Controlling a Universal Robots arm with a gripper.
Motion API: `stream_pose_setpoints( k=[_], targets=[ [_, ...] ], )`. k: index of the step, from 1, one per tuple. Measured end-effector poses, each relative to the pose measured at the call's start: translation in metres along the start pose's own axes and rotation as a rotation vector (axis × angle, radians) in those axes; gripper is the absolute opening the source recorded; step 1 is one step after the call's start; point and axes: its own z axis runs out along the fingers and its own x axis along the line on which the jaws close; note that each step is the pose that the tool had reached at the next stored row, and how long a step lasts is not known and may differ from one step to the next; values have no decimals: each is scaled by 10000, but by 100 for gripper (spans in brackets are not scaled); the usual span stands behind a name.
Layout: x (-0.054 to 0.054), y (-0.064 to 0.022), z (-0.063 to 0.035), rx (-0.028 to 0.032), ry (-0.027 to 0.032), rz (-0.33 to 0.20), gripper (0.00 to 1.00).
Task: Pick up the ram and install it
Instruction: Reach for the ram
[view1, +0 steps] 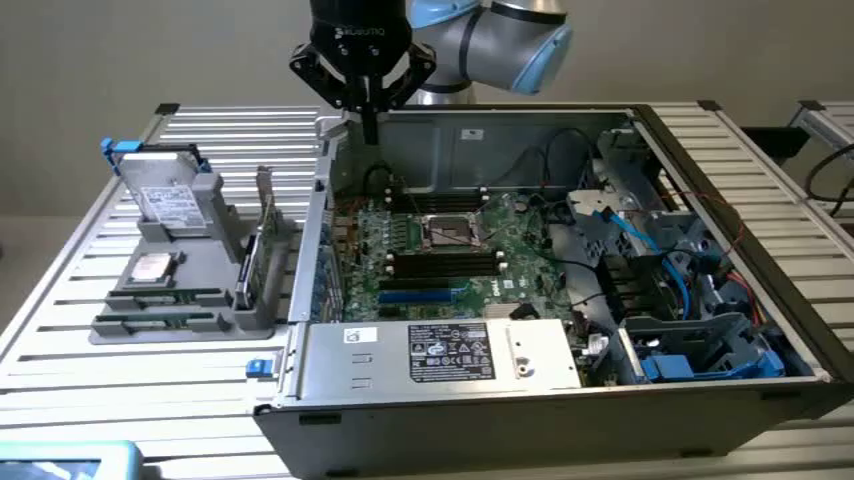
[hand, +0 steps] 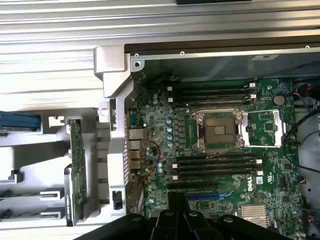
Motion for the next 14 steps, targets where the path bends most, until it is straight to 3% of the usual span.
stream_pose_setpoints(
  k=[14],
  targets=[
    [1, -21, 14, 9, 0, 3, 11]
  ],
)
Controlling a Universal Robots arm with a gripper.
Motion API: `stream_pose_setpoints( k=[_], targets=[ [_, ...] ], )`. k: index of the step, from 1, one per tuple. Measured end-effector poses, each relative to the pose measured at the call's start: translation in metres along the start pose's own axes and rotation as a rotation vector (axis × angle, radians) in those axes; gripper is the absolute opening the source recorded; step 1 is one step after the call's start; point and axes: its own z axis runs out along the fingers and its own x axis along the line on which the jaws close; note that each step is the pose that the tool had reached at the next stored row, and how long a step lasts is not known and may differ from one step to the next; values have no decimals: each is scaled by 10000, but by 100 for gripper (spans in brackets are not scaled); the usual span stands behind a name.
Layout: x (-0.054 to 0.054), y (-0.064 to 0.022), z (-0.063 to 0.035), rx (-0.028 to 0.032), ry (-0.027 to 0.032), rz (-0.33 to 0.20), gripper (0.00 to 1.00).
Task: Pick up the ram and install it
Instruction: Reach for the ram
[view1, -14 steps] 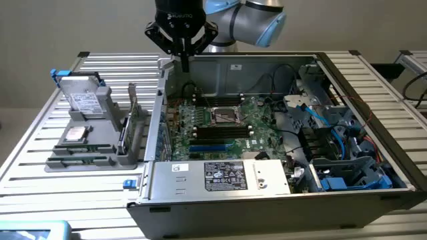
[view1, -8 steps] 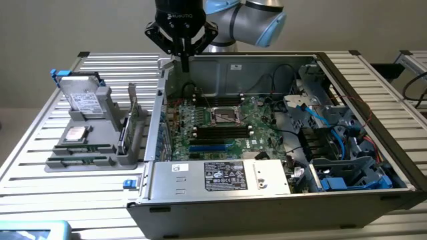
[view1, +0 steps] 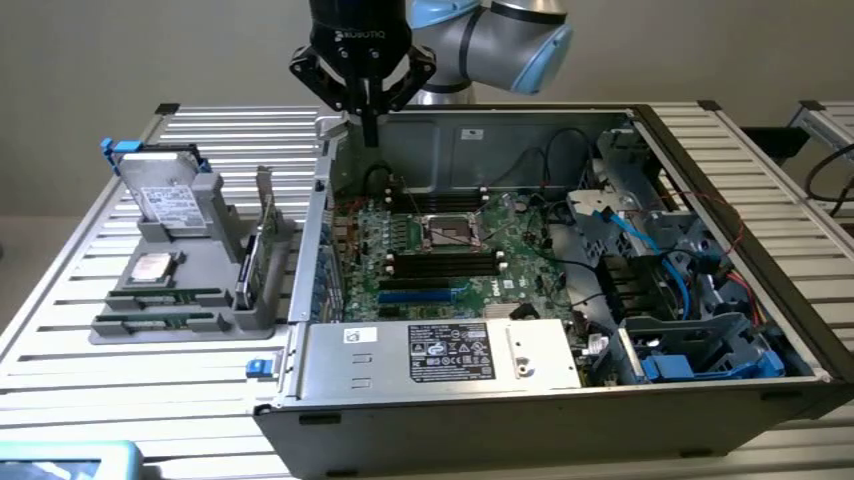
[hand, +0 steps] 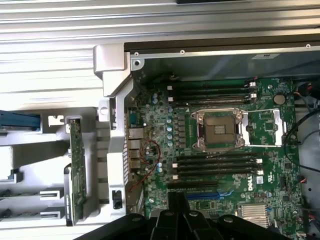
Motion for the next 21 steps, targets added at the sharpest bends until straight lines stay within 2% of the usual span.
stream_pose_setpoints(
  k=[6, 14, 18, 21],
  targets=[
    [108, -55, -2, -1, 0, 0, 11],
    [364, -129, -4, 3, 0, 1, 11],
    [489, -185, -1, 15, -1, 0, 11],
    [531, -247, 7, 23, -1, -1, 11]
  ],
)
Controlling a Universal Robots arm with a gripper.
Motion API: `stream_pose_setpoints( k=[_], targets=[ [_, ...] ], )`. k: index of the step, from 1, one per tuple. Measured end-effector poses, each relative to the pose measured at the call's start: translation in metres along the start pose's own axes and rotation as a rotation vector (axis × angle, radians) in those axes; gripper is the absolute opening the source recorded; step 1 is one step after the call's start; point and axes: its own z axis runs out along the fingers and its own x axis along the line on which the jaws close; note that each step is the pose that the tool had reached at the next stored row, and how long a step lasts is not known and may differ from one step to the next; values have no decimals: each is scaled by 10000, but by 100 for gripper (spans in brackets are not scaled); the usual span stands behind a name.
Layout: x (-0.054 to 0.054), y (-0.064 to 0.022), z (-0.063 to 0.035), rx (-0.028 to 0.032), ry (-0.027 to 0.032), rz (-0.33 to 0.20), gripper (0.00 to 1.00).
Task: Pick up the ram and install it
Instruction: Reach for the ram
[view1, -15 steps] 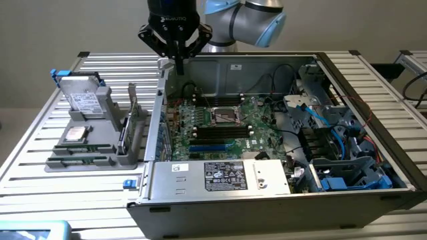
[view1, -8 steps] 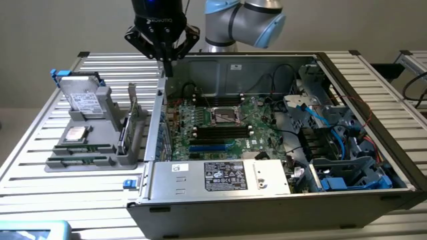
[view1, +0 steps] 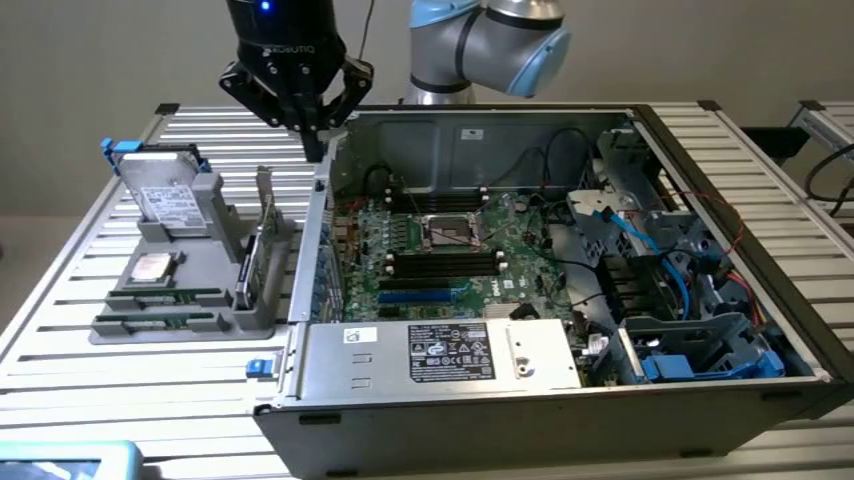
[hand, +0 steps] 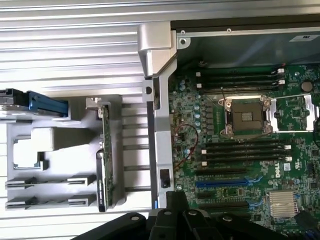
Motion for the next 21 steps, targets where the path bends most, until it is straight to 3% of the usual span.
stream_pose_setpoints(
  k=[6, 14, 21],
  targets=[
    [89, -129, 40, 6, -3, 2, 11],
    [378, -180, 109, 126, -1, -1, 11],
    [575, -252, 199, 138, 28, -1, 11]
  ],
)
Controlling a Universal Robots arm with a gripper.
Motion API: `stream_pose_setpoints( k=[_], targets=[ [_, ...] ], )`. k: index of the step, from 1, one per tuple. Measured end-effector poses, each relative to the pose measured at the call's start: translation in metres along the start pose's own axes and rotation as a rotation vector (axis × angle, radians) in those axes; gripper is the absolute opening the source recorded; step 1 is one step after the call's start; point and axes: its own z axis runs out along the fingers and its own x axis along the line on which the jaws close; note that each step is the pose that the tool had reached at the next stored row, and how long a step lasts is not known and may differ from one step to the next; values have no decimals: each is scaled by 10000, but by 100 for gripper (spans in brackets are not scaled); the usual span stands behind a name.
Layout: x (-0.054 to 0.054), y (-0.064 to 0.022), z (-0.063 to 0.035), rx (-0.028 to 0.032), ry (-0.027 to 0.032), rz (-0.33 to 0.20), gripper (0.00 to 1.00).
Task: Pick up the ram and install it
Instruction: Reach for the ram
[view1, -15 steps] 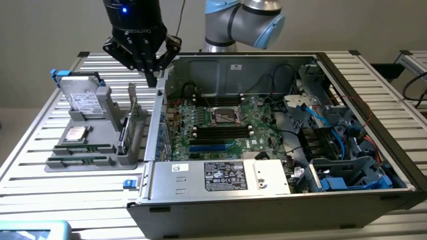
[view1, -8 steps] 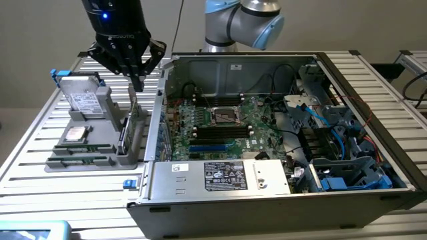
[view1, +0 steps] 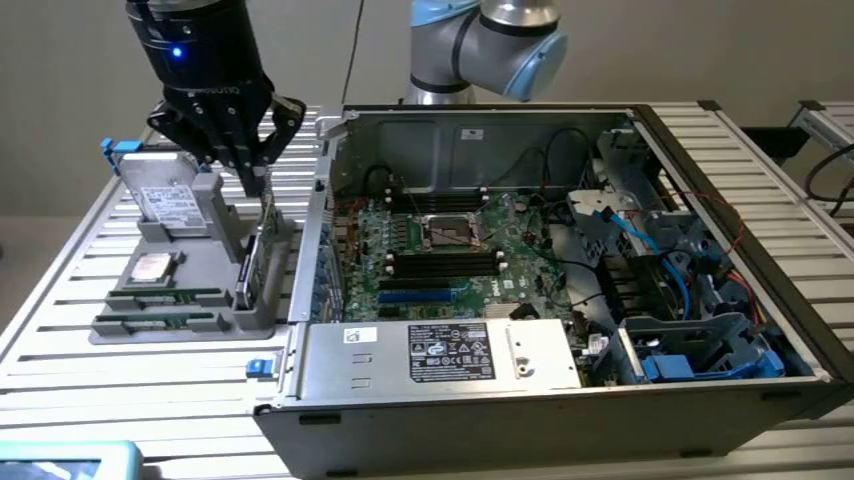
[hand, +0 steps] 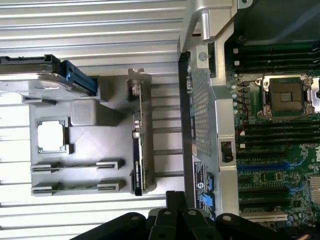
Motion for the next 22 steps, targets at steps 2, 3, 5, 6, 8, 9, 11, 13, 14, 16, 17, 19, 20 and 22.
stream_pose_setpoints(
  k=[2, 3, 5, 6, 8, 9, 11, 13, 14, 16, 17, 19, 20, 22],
  targets=[
    [59, -21, 28, 3, 6, 1, 11],
    [87, -31, 42, 3, 9, 1, 11],
    [133, -56, 64, 8, 14, 2, 11],
    [149, -72, 72, 10, 15, 1, 11],
    [177, -106, 84, 16, 15, 0, 11],
    [193, -123, 91, 20, 14, -1, 11],
    [232, -153, 102, 28, 14, 2, 11],
    [291, -176, 115, 33, 13, 0, 11],
    [327, -184, 123, 37, 12, 0, 11],
    [413, -198, 141, 44, 12, 0, 11],
    [460, -203, 153, 47, 12, 0, 11],
    [550, -213, 180, 50, 12, 0, 11],
    [595, -218, 193, 52, 12, -1, 11],
    [686, -227, 220, 55, 11, 0, 11]
  ],
)
